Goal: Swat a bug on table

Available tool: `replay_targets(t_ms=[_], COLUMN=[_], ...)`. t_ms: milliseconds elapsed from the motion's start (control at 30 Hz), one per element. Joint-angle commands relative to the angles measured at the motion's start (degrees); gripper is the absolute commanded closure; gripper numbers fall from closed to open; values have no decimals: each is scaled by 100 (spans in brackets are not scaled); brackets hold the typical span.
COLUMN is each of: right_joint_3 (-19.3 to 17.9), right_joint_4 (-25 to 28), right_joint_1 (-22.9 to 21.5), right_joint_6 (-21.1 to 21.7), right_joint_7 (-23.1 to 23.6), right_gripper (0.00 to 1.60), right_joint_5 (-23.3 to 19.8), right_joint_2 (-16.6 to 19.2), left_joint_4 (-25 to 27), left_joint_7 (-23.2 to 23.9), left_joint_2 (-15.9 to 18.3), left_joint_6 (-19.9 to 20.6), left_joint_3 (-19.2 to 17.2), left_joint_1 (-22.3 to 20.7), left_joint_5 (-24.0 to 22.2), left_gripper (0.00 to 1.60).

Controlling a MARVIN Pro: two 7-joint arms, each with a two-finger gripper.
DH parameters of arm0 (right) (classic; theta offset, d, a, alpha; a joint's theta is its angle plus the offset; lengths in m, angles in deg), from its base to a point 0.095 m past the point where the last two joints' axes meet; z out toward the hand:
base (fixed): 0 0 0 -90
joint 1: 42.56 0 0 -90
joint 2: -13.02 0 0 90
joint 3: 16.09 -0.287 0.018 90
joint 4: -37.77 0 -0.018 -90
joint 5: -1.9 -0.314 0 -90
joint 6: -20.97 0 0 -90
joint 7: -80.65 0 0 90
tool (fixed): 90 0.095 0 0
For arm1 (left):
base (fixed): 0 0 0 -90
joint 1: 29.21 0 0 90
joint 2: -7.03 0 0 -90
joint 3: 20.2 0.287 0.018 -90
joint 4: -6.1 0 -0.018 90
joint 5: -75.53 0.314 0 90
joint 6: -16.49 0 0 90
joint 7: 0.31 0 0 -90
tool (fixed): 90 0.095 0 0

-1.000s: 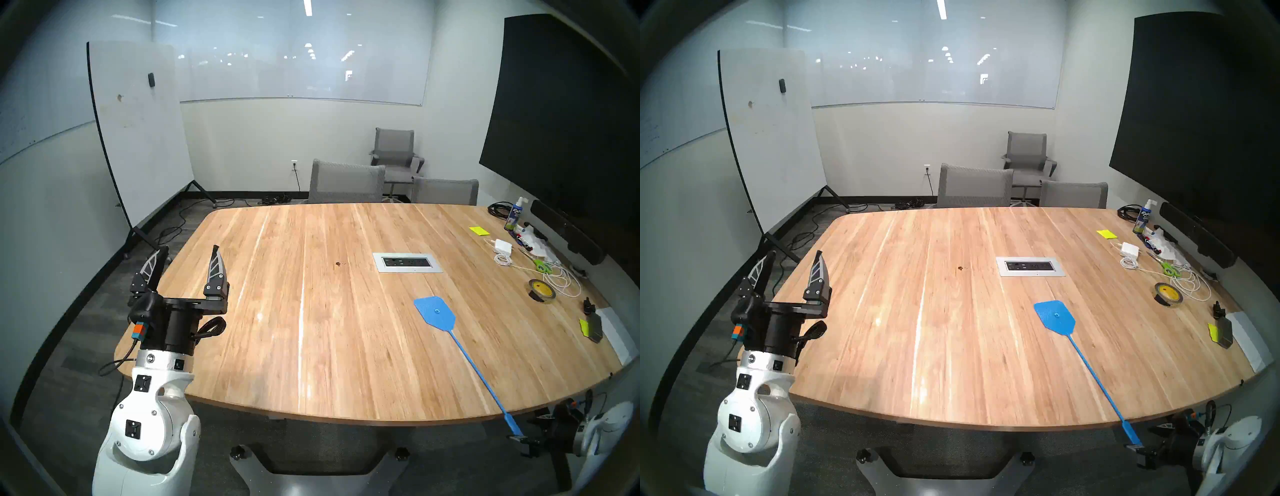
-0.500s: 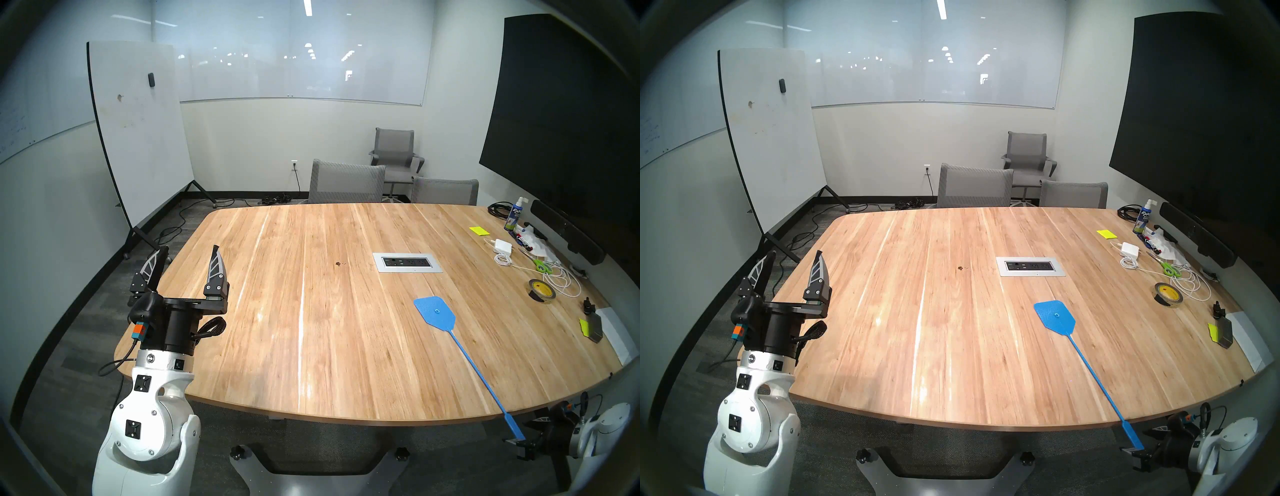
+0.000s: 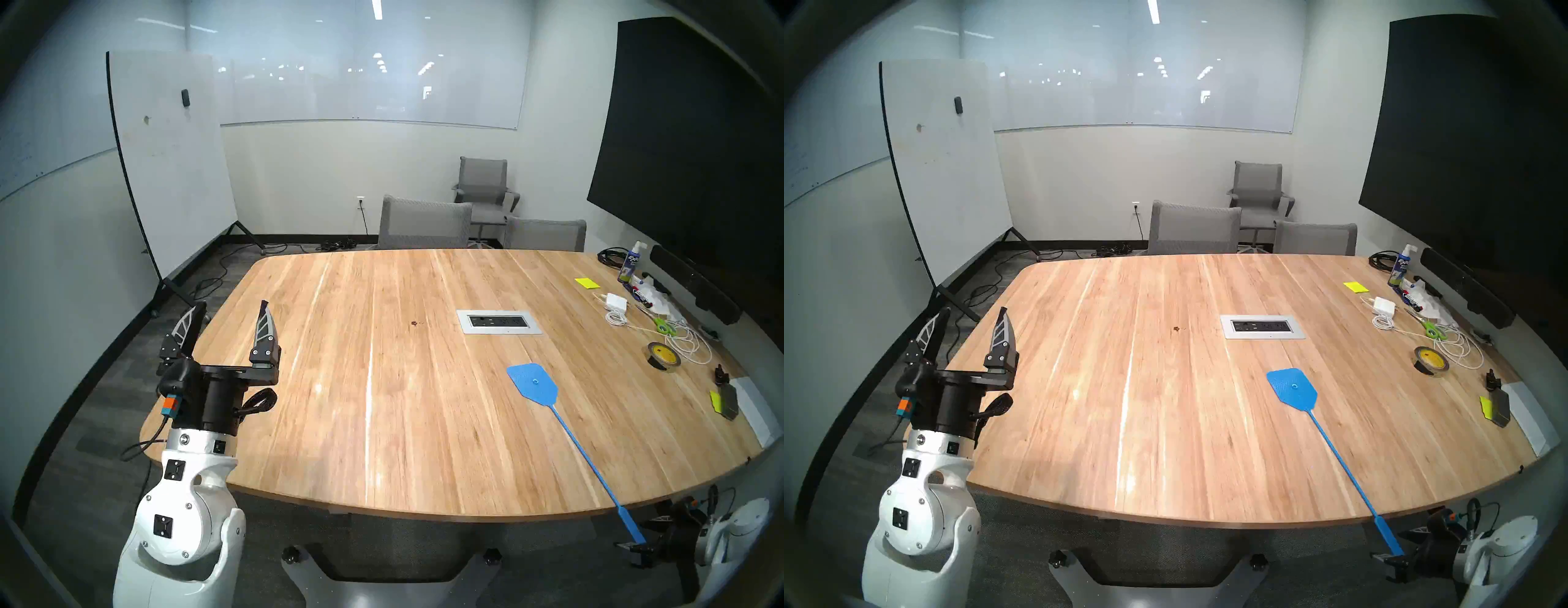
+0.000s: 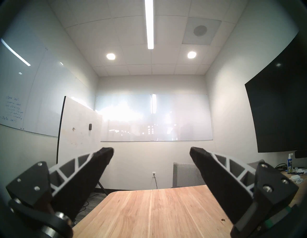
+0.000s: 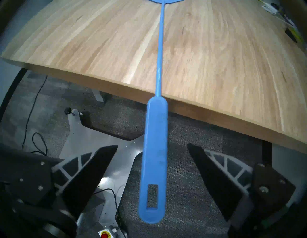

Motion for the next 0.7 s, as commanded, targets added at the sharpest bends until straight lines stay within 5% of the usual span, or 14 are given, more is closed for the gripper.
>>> replay_targets(t_ms=[0,667], right_joint_3=[-13,73], right_joint_4=[34,148], right_joint_1=[-14,-24], right_joint_6=[-55,-293], right_joint_7=[-26,-197], right_gripper=[0,0], right_joint_5=[-10,130], right_joint_2=[-8,-126], left_joint_4=[122,122], left_joint_7=[5,5], left_joint_2=[1,1], left_joint_6=[-7,-7], left_joint_3=[8,8], left_joint_1=[14,13], left_joint_5=[2,2], left_gripper=[0,0])
